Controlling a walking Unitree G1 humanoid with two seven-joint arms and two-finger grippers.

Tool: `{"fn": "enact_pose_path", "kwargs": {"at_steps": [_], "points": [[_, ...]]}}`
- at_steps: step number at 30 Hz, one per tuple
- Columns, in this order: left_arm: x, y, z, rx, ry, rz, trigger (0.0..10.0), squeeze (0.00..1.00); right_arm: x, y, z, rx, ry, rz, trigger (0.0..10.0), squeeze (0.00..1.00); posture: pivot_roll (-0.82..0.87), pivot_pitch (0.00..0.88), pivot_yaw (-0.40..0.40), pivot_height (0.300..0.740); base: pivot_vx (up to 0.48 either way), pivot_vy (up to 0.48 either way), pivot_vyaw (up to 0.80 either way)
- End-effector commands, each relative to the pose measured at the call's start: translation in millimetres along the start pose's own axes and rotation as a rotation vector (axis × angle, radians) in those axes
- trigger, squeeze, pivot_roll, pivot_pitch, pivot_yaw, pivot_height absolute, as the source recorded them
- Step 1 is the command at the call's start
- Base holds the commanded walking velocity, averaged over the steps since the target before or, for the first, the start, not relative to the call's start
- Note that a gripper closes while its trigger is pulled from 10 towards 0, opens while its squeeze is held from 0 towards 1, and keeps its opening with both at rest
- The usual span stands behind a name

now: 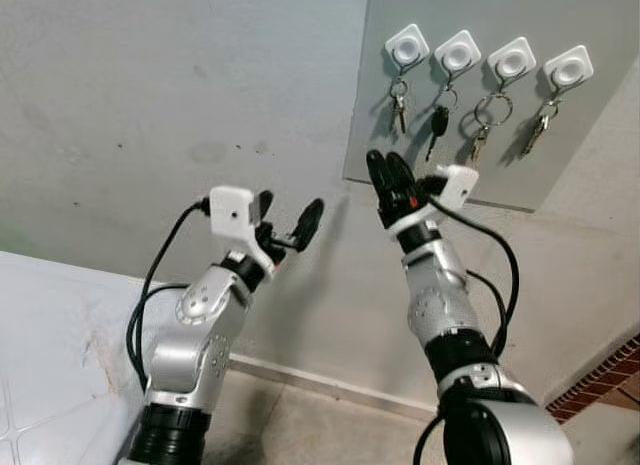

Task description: Hang keys on a hook

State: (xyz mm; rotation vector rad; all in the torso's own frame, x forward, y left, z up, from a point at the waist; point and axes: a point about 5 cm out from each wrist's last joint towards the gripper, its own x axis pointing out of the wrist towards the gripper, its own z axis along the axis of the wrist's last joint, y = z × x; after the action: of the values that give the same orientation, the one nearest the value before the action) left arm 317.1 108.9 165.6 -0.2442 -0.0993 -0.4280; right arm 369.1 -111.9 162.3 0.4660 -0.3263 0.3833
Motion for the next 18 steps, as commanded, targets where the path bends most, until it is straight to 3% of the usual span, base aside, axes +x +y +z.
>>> {"fn": "enact_pose_path", "kwargs": {"at_steps": [1, 10, 14, 18], "points": [[-3.4, 5.8, -8, 0.006, 0.016, 0.041, 10.0, 0.00, -9.3, -8.5, -1, -0.029, 0.009, -0.031, 10.0, 1.00, 0.04, 0.020, -0.021, 0.740, 0.000, 0.000, 0.00], [-15.0, 14.8, -34, -0.002, 0.075, 0.104, 10.0, 0.00, -50.1, -33.5, -20, -0.095, 0.090, -0.163, 10.0, 1.00, 0.02, 0.034, -0.016, 0.740, 0.000, 0.000, 0.00], [-25.7, 20.7, -58, -0.004, 0.125, 0.142, 10.0, 0.00, -80.5, -46.7, -35, -0.132, 0.169, -0.236, 10.0, 1.00, 0.01, 0.041, -0.016, 0.740, 0.000, 0.000, 0.00], [-30.9, 24.2, -69, -0.006, 0.154, 0.162, 10.0, 0.00, -93.6, -52.1, -42, -0.147, 0.209, -0.269, 10.0, 1.00, 0.00, 0.043, -0.016, 0.740, 0.000, 0.000, 0.00]]}}
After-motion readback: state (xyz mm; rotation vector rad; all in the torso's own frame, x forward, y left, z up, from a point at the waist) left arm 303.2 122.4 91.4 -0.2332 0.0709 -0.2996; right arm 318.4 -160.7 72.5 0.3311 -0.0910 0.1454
